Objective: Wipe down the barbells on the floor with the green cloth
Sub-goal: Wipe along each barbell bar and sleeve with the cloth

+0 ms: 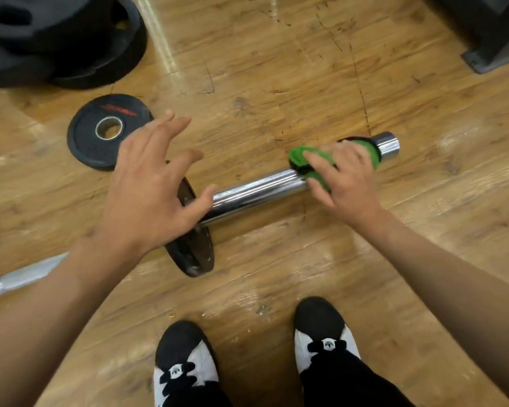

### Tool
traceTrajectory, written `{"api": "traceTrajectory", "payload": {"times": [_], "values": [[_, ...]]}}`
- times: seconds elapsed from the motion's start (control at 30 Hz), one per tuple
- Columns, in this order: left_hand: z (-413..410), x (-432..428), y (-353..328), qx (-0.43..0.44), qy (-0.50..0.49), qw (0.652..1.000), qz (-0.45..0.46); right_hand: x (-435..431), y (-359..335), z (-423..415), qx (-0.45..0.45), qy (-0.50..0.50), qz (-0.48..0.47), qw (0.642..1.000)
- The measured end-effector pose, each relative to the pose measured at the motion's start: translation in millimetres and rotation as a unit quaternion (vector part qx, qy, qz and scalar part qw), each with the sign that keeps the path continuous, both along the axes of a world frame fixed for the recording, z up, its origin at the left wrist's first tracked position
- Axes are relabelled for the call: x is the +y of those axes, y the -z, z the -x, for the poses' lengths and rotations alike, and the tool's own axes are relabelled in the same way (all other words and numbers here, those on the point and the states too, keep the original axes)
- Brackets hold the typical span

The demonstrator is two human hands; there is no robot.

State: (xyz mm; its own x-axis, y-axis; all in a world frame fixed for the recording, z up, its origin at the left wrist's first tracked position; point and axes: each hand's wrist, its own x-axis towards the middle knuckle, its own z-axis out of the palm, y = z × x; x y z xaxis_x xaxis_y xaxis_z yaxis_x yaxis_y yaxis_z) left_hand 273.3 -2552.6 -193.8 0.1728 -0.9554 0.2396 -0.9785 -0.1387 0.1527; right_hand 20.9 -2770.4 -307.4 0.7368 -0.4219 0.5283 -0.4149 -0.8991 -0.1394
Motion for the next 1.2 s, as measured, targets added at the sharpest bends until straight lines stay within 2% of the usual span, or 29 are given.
{"api": "traceTrajectory", "payload": {"times": [0.1,0.23,0.3,0.37,0.43,0.47,0.5,0.6,0.7,0.73,0.77,0.83,0.9,0.97,1.07,1.2], "values": [[17,15,15,-0.016,-0.048,0.999,0.017,-33,5,14,-0.072,0.158,-0.071,0.982],[15,10,24,-0.025,-0.062,0.998,0.009,-11,-4,-28,-0.086,0.281,-0.102,0.950],[5,0,21,-0.007,-0.072,0.997,-0.001,22,-3,-56,-0.076,0.206,-0.088,0.972],[-2,-6,16,0.010,-0.092,0.996,-0.011,35,3,-64,-0.031,0.033,-0.017,0.999],[-2,-9,9,-0.006,-0.120,0.993,-0.009,2,0,-51,0.032,-0.069,0.078,0.994],[-1,-7,8,-0.022,-0.128,0.992,-0.001,-17,0,-42,0.040,-0.073,0.088,0.993],[2,-4,10,-0.034,-0.129,0.991,0.006,-35,0,-34,0.037,-0.050,0.072,0.995],[12,-2,24,-0.061,-0.121,0.991,0.010,-63,4,-19,-0.038,0.107,-0.017,0.993],[-2,-19,27,-0.063,-0.128,0.989,0.031,-37,2,-63,-0.096,0.230,-0.077,0.965],[-8,-24,25,-0.063,-0.130,0.989,0.030,-20,3,-83,-0.108,0.231,-0.083,0.963],[-13,-28,22,-0.060,-0.134,0.989,0.028,-3,4,-102,-0.105,0.195,-0.082,0.972],[-22,-35,18,-0.045,-0.146,0.988,0.019,20,8,-122,-0.066,0.053,-0.055,0.995],[-28,-37,17,-0.032,-0.157,0.987,0.012,4,7,-118,-0.006,-0.075,0.030,0.997],[-32,-38,19,-0.025,-0.167,0.985,0.016,-33,8,-102,0.019,-0.103,0.085,0.991],[-33,-38,25,-0.014,-0.174,0.984,0.031,-75,11,-71,-0.033,0.034,0.014,0.999],[-35,-43,25,0.012,-0.180,0.983,0.038,-69,11,-89,-0.119,0.220,-0.089,0.964]]}}
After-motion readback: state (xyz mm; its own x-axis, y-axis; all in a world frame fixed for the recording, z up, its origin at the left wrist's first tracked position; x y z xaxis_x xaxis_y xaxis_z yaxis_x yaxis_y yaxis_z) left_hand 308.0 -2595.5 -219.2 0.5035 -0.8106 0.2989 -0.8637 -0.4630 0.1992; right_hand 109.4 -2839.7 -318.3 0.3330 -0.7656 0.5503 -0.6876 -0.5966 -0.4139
